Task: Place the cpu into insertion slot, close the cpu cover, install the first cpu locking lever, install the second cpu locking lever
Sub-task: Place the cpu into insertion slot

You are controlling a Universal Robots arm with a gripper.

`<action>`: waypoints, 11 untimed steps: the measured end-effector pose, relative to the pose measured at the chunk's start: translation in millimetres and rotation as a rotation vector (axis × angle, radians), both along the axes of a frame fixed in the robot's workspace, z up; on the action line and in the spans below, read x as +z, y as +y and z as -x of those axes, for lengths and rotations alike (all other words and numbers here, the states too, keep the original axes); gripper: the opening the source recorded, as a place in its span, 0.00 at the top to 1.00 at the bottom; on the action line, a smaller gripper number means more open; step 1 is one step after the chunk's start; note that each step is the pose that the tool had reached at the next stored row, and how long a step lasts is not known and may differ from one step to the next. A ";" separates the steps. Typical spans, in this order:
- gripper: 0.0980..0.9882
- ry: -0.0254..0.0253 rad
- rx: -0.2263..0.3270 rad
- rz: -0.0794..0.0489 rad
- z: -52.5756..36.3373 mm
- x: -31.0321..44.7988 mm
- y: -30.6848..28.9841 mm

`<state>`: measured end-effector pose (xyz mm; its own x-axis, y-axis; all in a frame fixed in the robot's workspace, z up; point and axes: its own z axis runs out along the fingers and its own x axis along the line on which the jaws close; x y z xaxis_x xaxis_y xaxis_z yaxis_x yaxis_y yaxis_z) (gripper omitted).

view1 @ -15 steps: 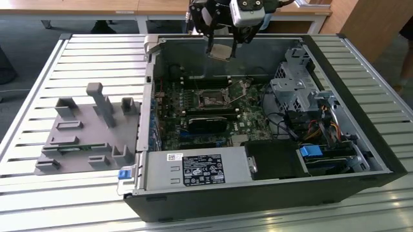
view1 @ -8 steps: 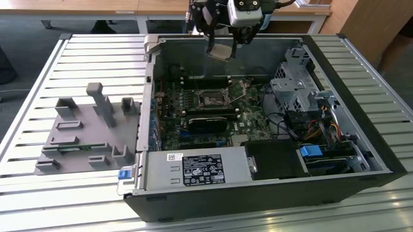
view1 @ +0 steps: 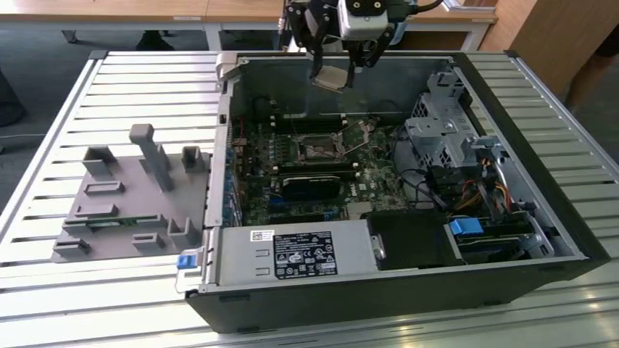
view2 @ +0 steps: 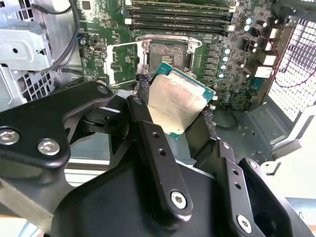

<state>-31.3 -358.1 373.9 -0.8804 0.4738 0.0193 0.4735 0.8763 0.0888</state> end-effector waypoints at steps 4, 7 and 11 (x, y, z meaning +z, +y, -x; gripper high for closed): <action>0.50 0.0000 -0.021 0.000 0.0 0.0 0.0; 0.50 0.0001 -0.036 0.000 0.0 0.0 0.0; 0.50 0.0000 -0.056 0.000 0.0 0.0 0.0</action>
<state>-31.3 -358.1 373.9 -0.8526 0.5222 0.0191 0.5217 0.8485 0.0884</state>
